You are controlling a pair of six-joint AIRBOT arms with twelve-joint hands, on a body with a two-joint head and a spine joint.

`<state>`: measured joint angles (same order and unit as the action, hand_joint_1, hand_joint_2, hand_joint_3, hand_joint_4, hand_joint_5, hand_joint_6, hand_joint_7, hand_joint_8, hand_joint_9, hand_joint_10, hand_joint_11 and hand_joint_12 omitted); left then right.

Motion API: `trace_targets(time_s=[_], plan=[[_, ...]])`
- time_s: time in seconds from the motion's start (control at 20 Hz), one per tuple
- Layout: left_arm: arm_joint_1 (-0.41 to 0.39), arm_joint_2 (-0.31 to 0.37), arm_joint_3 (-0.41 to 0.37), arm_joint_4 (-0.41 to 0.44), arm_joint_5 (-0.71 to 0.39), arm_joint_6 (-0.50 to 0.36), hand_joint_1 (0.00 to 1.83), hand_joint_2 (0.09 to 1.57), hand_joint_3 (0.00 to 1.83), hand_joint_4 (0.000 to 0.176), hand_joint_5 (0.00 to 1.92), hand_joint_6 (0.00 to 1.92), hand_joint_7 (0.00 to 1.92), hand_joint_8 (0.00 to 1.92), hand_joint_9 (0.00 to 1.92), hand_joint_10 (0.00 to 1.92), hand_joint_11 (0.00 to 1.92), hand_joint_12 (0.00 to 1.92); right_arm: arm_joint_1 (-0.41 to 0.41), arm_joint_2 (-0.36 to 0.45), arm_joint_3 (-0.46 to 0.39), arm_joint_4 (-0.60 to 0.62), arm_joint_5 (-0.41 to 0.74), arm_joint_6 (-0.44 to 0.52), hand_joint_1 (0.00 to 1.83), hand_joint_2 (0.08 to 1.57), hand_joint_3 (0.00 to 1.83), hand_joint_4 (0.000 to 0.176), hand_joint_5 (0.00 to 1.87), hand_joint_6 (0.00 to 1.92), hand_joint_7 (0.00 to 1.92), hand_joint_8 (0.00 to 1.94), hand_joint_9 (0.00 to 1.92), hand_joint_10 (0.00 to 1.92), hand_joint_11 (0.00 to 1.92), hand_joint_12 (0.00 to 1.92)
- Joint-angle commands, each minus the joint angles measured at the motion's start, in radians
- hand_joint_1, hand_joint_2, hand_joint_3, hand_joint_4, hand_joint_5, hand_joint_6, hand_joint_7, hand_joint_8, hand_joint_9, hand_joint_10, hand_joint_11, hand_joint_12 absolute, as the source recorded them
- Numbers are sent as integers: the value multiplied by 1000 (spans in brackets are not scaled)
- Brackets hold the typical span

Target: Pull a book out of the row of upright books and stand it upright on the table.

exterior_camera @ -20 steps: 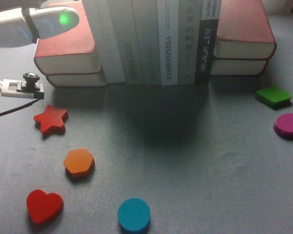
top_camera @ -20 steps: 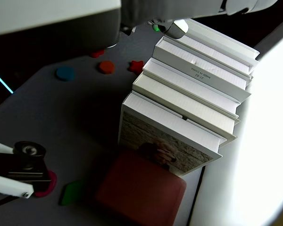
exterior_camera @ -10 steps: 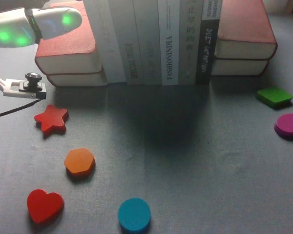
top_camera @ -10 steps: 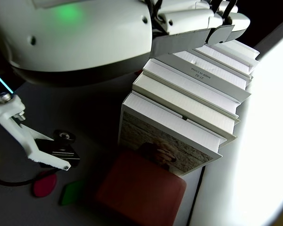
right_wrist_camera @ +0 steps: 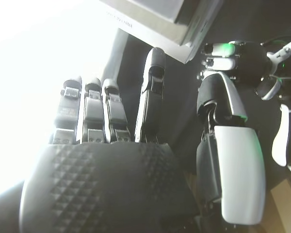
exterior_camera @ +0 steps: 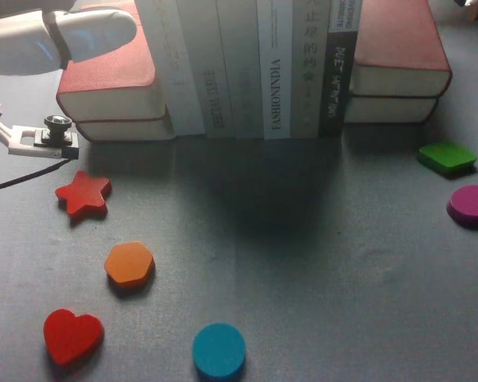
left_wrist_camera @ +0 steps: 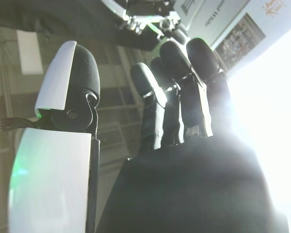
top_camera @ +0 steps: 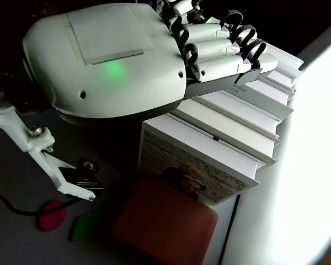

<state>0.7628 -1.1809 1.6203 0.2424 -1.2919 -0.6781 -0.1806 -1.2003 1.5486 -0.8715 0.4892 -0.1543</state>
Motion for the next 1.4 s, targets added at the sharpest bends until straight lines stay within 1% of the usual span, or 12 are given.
trace_targets(time_s=[0.0,0.25,0.35,0.4,0.5,0.6,0.65,0.8,0.9,1.0,1.3,1.35], plan=[[-9,-6,3,-61,-107,-9,1122,1184,6,0,260,925,133,1113,187,1412,0,1743,2,2,4,54,73,2,509,1207,5,86,740,14,0,0,0,0,0,0],[-9,-7,4,-61,-108,-9,1131,1184,4,0,229,980,118,1196,202,1451,65,1724,-44,-9,13,66,73,2,505,1235,9,130,698,2,0,0,0,0,0,0],[-4,-7,4,-65,-109,-9,1137,1186,5,0,236,977,125,1202,199,1442,48,1739,-58,-8,13,66,73,2,451,1197,0,99,680,0,0,0,0,0,0,0],[-4,-8,4,-65,-110,-9,1131,1181,3,0,248,986,104,1192,196,1441,53,1744,-62,-8,13,66,73,2,534,1158,0,54,742,9,0,0,0,0,0,0],[-4,-11,6,-65,-111,-9,1149,1179,2,0,242,1011,113,1191,190,1451,60,1748,-76,-12,13,66,73,2,473,1132,0,72,739,2,0,0,0,0,0,0],[-3,-10,5,-66,-111,-9,1109,1204,8,0,277,918,166,1102,205,1386,65,1699,-90,-14,9,66,77,2,513,1195,13,58,714,1,0,0,0,0,0,0],[-3,-10,5,-67,-112,-9,1112,1198,4,0,288,912,160,1090,212,1374,77,1693,-92,-10,4,64,79,2,416,1168,1,93,702,0,0,0,0,0,0,0],[7,-11,4,-73,-112,-9,1157,1197,2,0,270,969,187,1137,281,1367,211,1571,-95,24,-37,44,81,2,385,1121,0,83,677,0,0,0,0,0,0,0],[16,-12,2,-82,-113,-9,1167,1186,0,0,283,995,185,1134,299,1352,247,1539,-95,51,-86,18,85,2,277,1113,0,58,613,0,0,0,0,0,0,0],[27,-11,0,-89,-115,-9,1114,1170,0,0,294,897,198,1041,246,1375,97,1694,-95,86,-128,0,102,2,199,1019,0,111,619,3,0,0,0,0,0,0],[44,-11,-6,-102,-116,-9,1045,1156,0,0,342,861,263,1096,267,1393,65,1740,-95,188,-254,-36,166,3,204,1112,18,97,636,3,0,0,0,0,0,0],[49,-11,-7,-107,-119,-9,1056,1148,0,0,347,873,236,1084,252,1386,43,1760,-95,203,-276,-47,181,3,239,1123,18,127,652,8,0,0,0,0,0,0]])
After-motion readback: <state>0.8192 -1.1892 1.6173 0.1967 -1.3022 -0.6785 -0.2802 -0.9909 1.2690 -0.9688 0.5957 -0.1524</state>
